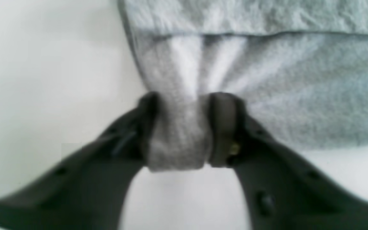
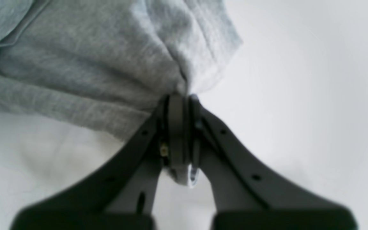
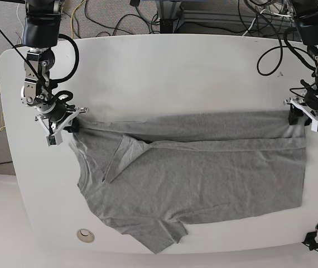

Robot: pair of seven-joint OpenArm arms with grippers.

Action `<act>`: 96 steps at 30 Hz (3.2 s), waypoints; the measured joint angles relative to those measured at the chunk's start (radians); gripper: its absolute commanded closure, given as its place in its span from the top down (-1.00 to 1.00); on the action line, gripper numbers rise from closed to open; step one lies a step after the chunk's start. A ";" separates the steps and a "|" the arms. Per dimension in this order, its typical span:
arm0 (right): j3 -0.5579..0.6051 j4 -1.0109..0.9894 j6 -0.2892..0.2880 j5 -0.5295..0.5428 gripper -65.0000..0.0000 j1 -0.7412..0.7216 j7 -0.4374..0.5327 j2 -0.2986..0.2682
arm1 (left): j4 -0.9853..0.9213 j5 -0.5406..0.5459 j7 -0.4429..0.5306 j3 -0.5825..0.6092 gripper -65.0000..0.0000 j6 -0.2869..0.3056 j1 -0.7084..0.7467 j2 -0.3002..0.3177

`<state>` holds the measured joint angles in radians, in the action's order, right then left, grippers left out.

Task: Fold the T-shirt properly
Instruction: 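Release and regrasp the folded edge with both grippers, then pull the folded edge back toward the robot with both grippers, then release the edge and move both grippers to the shirt's side edges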

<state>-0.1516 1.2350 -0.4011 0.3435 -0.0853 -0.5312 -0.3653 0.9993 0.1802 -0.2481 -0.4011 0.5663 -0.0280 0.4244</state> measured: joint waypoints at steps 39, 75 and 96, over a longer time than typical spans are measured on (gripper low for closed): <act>-0.133 0.545 0.008 0.016 -1.00 0.740 -0.010 -0.011 | 0.445 0.066 0.108 -0.109 -0.81 -0.014 0.702 -0.045; -0.252 0.669 0.011 -0.024 0.14 0.717 -0.115 -0.001 | 0.556 -0.021 -0.058 -0.181 0.74 0.012 0.691 -0.018; -0.055 0.484 0.008 -0.023 0.13 0.127 -0.299 0.012 | 0.272 -0.043 -0.193 -0.143 0.74 -0.003 -0.002 0.014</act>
<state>-0.2066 1.7187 -0.3935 0.3210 0.0418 -0.8307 -0.3531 1.2709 0.1371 -0.4408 -0.5446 0.5629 -0.0296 0.4385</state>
